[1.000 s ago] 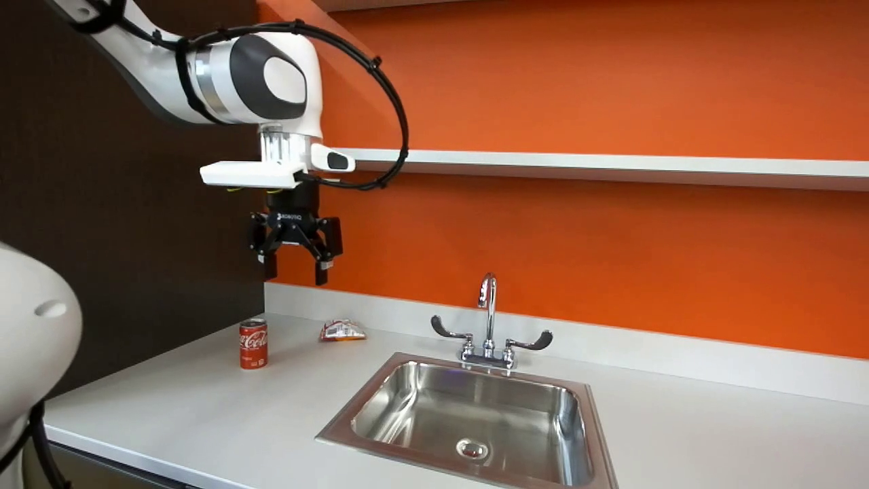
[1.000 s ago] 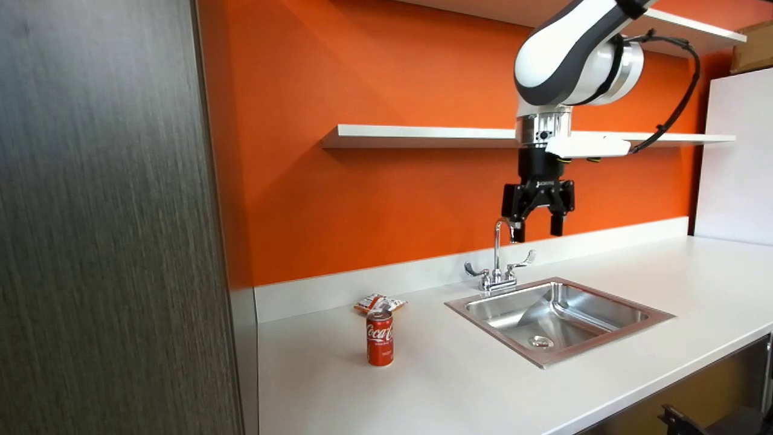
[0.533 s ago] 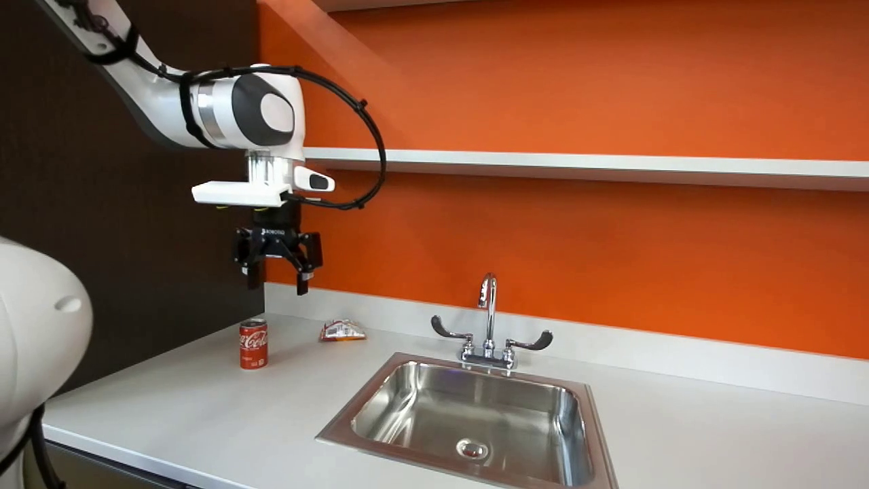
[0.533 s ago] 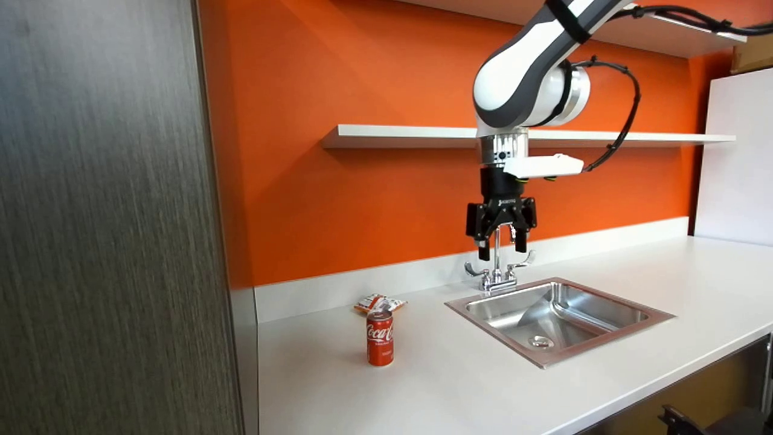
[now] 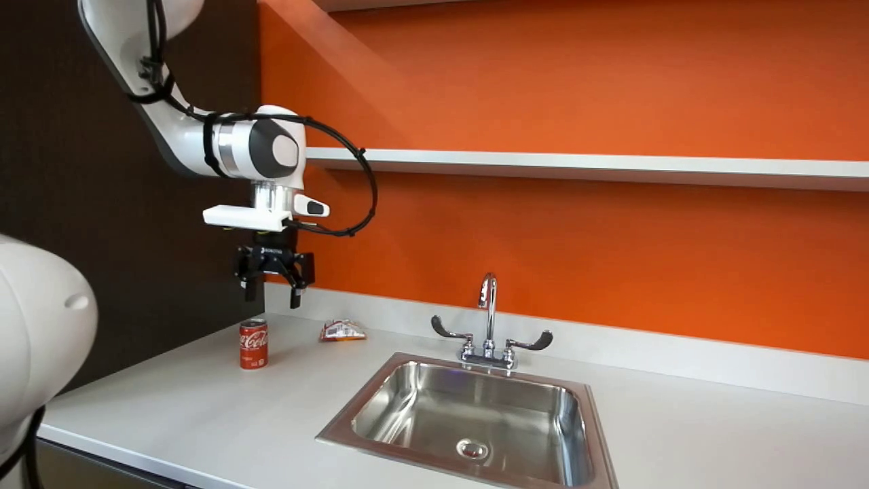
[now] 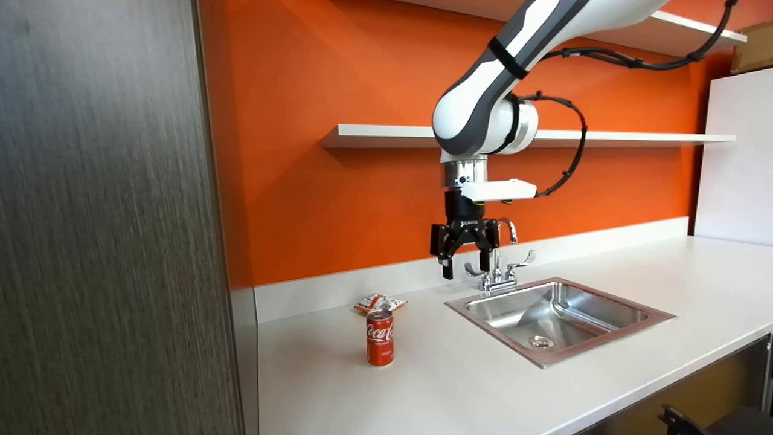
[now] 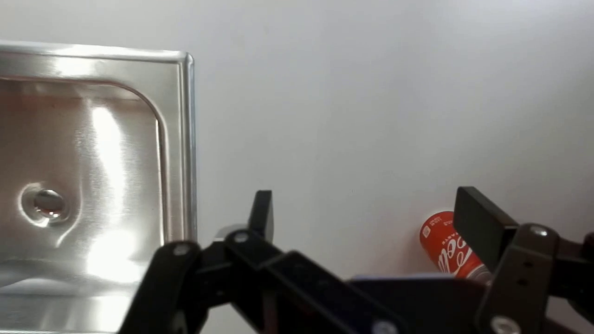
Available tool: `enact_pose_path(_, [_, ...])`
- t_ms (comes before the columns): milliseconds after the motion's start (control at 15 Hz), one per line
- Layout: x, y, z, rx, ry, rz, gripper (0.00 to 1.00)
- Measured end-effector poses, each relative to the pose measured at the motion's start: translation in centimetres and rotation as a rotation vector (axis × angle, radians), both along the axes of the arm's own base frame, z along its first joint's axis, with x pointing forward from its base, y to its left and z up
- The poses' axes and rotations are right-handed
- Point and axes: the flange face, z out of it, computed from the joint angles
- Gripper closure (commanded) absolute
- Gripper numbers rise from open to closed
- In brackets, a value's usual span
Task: Place the coca cola can in the sink
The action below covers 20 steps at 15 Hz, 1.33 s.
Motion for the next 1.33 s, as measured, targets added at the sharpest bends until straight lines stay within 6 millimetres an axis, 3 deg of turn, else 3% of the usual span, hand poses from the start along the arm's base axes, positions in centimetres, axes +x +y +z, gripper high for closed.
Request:
enact_pose_path(733, [5.8,7.2,-4.8,0.022,0.019,-0.024,0.0])
enact_pose_path(1333, [8.3,12.1,-8.1,0.034,0.035,-0.029,0.0])
